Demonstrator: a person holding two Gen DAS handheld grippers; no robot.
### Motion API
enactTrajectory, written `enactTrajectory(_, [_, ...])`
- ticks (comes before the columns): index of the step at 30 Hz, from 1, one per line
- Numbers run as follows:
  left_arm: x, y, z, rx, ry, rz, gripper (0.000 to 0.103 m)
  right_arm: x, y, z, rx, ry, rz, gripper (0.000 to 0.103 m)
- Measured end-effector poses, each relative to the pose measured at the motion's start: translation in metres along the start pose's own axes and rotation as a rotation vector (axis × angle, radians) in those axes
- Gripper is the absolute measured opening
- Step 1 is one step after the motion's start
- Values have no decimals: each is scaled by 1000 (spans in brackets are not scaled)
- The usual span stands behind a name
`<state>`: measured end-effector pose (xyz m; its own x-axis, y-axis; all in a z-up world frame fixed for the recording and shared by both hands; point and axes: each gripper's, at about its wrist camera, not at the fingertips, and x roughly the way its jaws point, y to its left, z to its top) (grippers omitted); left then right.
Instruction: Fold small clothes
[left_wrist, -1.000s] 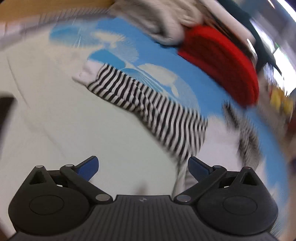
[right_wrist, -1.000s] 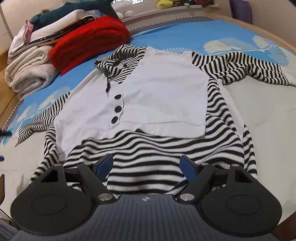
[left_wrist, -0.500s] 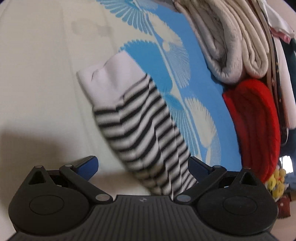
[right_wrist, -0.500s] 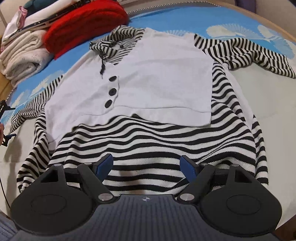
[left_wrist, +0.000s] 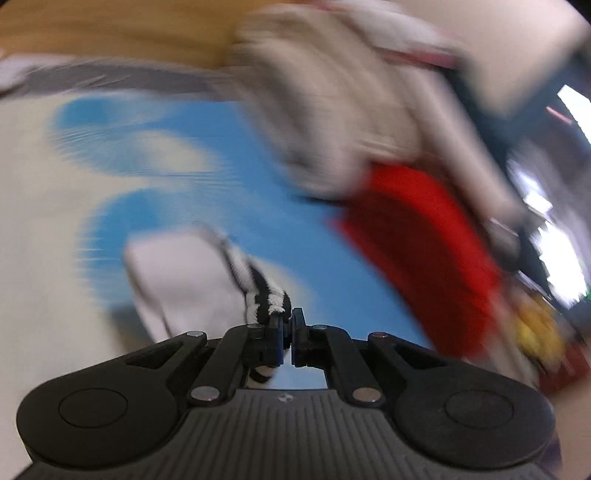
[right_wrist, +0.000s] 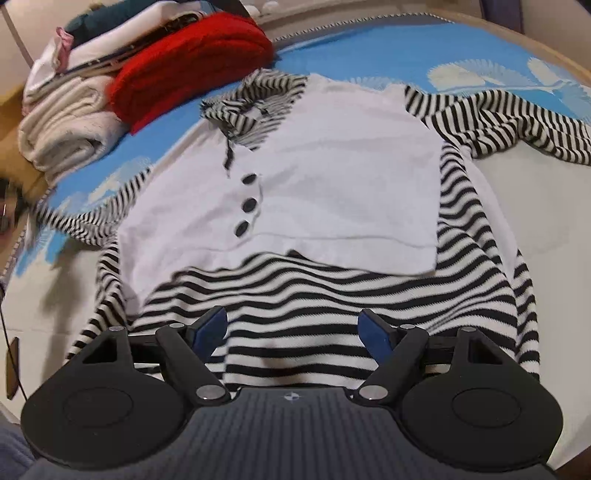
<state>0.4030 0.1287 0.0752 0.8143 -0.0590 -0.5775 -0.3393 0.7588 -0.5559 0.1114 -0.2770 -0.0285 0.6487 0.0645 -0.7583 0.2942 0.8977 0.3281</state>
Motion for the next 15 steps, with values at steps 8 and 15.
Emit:
enactTrajectory(8, [-11, -201, -229, 592, 514, -428, 84, -5, -10, 3, 56, 12, 34, 79])
enactTrajectory(15, [-6, -117, -224, 493, 489, -177, 98, -20, -34, 4, 126, 2, 48, 79])
